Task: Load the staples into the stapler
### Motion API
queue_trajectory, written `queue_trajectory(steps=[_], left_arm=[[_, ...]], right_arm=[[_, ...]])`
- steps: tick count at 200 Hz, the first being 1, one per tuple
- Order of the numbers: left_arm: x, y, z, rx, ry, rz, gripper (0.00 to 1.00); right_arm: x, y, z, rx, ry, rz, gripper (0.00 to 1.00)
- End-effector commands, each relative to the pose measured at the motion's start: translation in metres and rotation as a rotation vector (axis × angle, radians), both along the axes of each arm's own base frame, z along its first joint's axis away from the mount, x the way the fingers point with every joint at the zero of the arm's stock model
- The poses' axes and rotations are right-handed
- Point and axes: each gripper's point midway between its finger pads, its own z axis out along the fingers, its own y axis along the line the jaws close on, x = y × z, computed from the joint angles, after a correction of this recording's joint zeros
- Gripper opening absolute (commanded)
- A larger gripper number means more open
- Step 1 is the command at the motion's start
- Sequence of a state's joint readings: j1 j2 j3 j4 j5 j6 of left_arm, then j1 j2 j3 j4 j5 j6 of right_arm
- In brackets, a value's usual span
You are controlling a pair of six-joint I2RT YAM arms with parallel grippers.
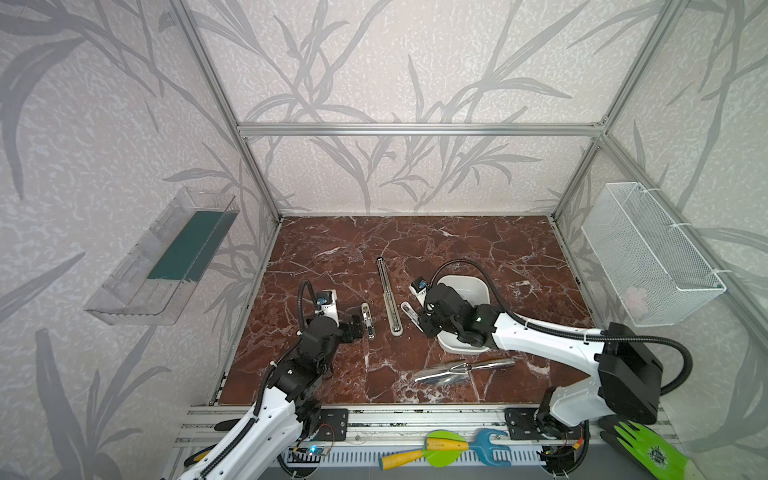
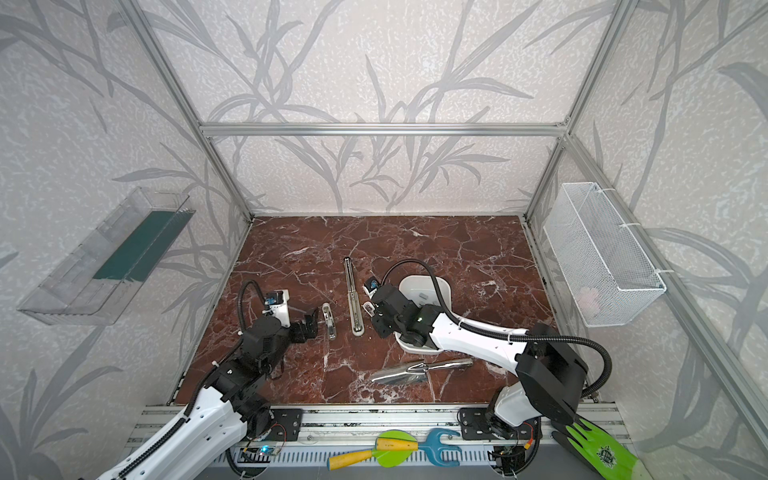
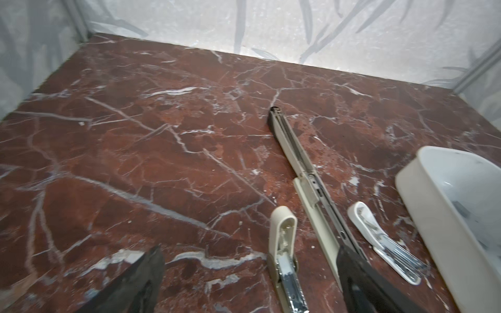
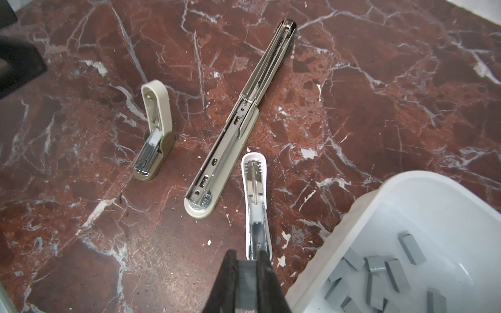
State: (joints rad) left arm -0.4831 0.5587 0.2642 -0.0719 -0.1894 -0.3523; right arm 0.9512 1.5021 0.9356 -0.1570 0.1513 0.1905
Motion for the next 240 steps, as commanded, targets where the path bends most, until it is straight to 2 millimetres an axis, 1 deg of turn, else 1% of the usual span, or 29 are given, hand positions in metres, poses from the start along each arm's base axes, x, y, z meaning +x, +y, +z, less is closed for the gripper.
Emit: queue_trajectory(steps=[1,12,23,35,45,52,66,73,81,94,109,129,159,201,237,238,240], left_arm=[[-0.008,-0.034,0.001,-0.059,-0.005,-0.196,0.99],[-0.013,-0.045,0.003,-0.08,0.003,-0.261,0.99],[-0.02,-0.049,0.005,-0.124,0.067,-0.278,0.99],[-0.028,-0.057,0.015,-0.173,0.112,-0.315,0.99],[-0.032,-0.063,0.02,-0.179,0.108,-0.364,0.99],[-0.034,-0.065,0.017,-0.156,0.097,-0.388,0.99],[-0.028,-0.056,-0.005,-0.124,0.088,-0.333,0.99],[-0.026,-0.059,-0.005,-0.139,0.076,-0.342,0.99],[-0.031,-0.067,-0.001,-0.142,0.084,-0.402,0.99],[-0.033,-0.07,-0.001,-0.159,0.09,-0.416,0.99],[-0.03,-0.063,-0.005,-0.153,0.088,-0.372,0.99],[-0.026,-0.056,-0.008,-0.137,0.09,-0.326,0.99],[-0.024,-0.057,-0.011,-0.129,0.105,-0.323,0.99],[-0.021,-0.058,-0.016,-0.117,0.134,-0.317,0.99],[-0.02,-0.058,-0.017,-0.113,0.138,-0.318,0.99],[-0.02,-0.058,-0.017,-0.113,0.139,-0.319,0.99],[-0.02,-0.058,-0.017,-0.112,0.14,-0.319,0.99]], right_arm=[[-0.004,0.01,-0.006,-0.012,0.018,0.057,0.14],[-0.004,0.011,-0.011,-0.021,0.023,0.067,0.14],[-0.004,0.012,-0.014,-0.034,0.026,0.08,0.14],[-0.003,0.013,-0.016,-0.05,0.024,0.094,0.12],[-0.002,0.014,-0.018,-0.055,0.019,0.099,0.12],[-0.001,0.016,-0.019,-0.056,0.015,0.104,0.12],[-0.001,0.019,-0.021,-0.061,0.008,0.128,0.12],[-0.001,0.02,-0.023,-0.072,0.01,0.137,0.12],[-0.001,0.019,-0.025,-0.088,0.012,0.139,0.11],[0.002,0.017,-0.029,-0.111,0.008,0.132,0.11],[0.005,0.012,-0.033,-0.134,0.003,0.106,0.11],[0.007,0.011,-0.036,-0.147,0.007,0.103,0.11],[0.012,0.009,-0.043,-0.16,0.028,0.087,0.11],[0.024,0.001,-0.049,-0.12,0.08,0.048,0.11],[0.024,0.006,-0.046,-0.105,0.085,0.056,0.1],[0.023,0.006,-0.052,-0.115,0.094,0.056,0.1],[0.024,0.005,-0.056,-0.121,0.102,0.056,0.1]])
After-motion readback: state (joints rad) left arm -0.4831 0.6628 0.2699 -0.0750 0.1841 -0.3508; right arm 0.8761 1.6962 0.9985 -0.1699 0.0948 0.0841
